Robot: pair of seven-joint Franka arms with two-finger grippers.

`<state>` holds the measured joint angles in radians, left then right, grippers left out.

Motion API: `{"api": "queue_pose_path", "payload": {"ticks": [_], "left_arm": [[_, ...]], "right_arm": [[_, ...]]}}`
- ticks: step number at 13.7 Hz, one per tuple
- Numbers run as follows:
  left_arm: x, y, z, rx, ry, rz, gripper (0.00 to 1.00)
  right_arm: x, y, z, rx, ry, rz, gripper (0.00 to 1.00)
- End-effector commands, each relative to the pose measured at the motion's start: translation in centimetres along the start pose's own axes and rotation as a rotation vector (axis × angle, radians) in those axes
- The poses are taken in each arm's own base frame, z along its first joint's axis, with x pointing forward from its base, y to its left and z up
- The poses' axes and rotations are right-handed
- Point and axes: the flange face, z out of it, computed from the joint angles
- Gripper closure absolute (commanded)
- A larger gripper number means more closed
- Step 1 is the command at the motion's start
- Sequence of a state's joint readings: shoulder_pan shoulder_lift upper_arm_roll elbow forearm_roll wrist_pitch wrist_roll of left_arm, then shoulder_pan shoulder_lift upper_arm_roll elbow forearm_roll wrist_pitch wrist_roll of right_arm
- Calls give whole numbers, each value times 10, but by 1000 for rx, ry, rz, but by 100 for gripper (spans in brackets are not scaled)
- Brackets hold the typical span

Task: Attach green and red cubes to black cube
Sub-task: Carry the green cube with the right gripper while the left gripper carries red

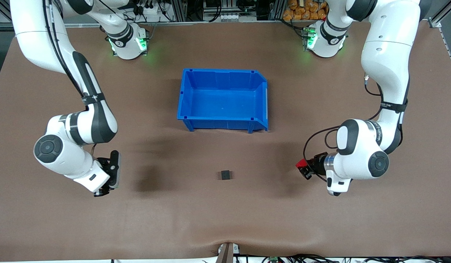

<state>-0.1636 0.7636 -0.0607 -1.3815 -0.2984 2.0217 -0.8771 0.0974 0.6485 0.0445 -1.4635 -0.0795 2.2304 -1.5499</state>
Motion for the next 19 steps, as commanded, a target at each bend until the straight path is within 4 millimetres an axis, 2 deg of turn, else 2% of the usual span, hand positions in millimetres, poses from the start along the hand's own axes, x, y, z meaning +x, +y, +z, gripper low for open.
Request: {"api": "queue_pose_path", "payload": {"ticks": [1, 4, 6, 7, 11, 13, 14, 17, 19], "left_arm": [[-10, 23, 1, -62, -12, -224, 100], [-31, 45, 12, -149, -32, -441, 100], [-49, 63, 35, -201, -21, -570, 100], [-58, 70, 47, -219, -16, -605, 100], [-108, 101, 73, -260, -24, -707, 100], [-109, 102, 83, -269, -25, -714, 100], [-120, 107, 88, -278, -26, -708, 100], [-140, 116, 95, -295, -33, -745, 100], [-159, 121, 115, -310, -33, -751, 100]], "right_arm": [[21, 8, 1, -9, 4, -91, 100], [48, 16, -2, -29, 35, -202, 100], [61, 16, 1, -29, 51, -264, 100], [73, 15, 0, -31, 58, -292, 100], [117, 10, 9, -19, 67, -349, 100], [125, 14, 17, -20, 72, -351, 100], [126, 16, 19, -22, 78, -345, 100], [148, 14, 20, -23, 100, -357, 100], [151, 12, 25, -16, 117, -339, 100]]}}
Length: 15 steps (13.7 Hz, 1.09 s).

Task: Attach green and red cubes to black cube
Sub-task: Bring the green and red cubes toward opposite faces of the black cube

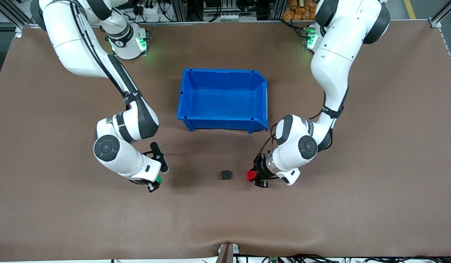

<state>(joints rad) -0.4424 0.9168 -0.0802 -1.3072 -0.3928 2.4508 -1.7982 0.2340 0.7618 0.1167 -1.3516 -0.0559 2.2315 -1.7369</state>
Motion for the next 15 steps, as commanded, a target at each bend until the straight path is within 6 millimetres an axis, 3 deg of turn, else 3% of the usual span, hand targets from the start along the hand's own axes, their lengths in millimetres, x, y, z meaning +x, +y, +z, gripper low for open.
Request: {"api": "queue_pose_path", "payload": {"ticks": [1, 5, 9, 15], "left_arm": [[-16, -7, 26, -49, -22, -52, 100], [-26, -17, 43, -58, -28, -55, 100], [-36, -24, 46, -56, -24, -24, 100], [-44, -34, 53, -42, -14, 62, 100]], "right_arm": [[7, 7, 4, -5, 25, 12, 100], [24, 9, 9, 0, 34, 43, 100], [42, 17, 9, -12, 37, 75, 100], [77, 28, 25, -48, 44, 151, 100]]}}
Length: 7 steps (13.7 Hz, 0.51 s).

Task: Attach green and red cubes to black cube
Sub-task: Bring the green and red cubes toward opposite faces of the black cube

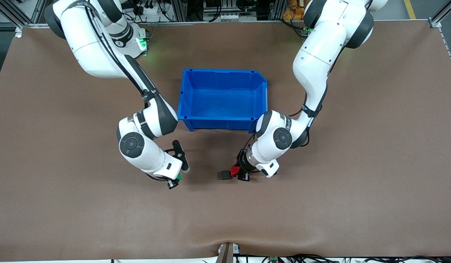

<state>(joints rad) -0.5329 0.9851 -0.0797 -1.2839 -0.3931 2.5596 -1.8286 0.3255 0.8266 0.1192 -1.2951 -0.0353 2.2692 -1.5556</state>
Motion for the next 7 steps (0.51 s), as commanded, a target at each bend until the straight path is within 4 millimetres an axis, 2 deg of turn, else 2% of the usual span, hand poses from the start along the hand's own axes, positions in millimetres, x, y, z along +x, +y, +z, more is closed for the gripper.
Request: {"api": "queue_pose_path", "payload": {"ticks": [1, 3, 4, 7], "left_arm": [[-5, -2, 6, -8, -1, 44, 100], [0, 0, 5, 0, 2, 86, 100], [-4, -3, 7, 3, 1, 107, 100], [8, 1, 10, 5, 0, 74, 100]], "right_arm": [[16, 7, 7, -18, 12, 69, 100], [26, 7, 13, -25, 16, 91, 100], [28, 9, 17, -40, 19, 110, 100], [45, 17, 29, -66, 31, 157, 100]]}}
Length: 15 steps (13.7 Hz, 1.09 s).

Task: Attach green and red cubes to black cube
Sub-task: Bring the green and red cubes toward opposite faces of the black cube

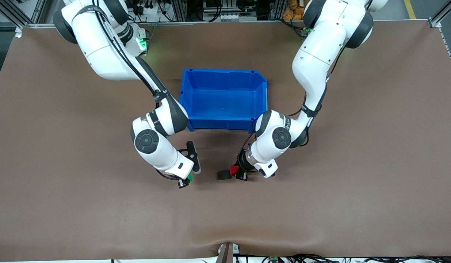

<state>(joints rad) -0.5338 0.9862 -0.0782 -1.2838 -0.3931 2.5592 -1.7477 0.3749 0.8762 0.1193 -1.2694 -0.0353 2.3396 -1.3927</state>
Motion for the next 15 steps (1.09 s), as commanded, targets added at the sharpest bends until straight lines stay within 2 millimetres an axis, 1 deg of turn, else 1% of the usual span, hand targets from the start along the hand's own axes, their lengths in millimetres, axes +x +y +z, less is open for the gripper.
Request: {"api": "queue_pose_path", "payload": {"ticks": [1, 2, 3, 5, 9, 10, 11, 12, 13, 15], "left_arm": [[10, -1, 15, 10, 4, -12, 100], [17, 2, 13, 8, 6, -23, 100], [18, 4, 11, 4, 4, -28, 100], [16, 5, 10, 3, -1, -38, 100], [19, 9, 9, -7, 0, -69, 100], [16, 8, 9, -8, -2, -68, 100], [19, 13, 4, -11, -5, -83, 100], [27, 17, 2, -12, -6, -102, 100], [31, 18, 3, -13, -4, -104, 100], [28, 23, -1, -27, -13, -110, 100]], "right_arm": [[11, 12, 13, -23, 16, 40, 100], [13, 13, 14, -27, 18, 46, 100], [17, 13, 16, -28, 20, 58, 100], [25, 13, 20, -37, 26, 75, 100], [26, 14, 26, -51, 31, 109, 100], [31, 14, 28, -53, 34, 114, 100], [34, 15, 28, -58, 37, 114, 100], [33, 15, 29, -60, 36, 115, 100], [33, 15, 30, -58, 36, 122, 100], [33, 14, 32, -58, 35, 153, 100]]}}
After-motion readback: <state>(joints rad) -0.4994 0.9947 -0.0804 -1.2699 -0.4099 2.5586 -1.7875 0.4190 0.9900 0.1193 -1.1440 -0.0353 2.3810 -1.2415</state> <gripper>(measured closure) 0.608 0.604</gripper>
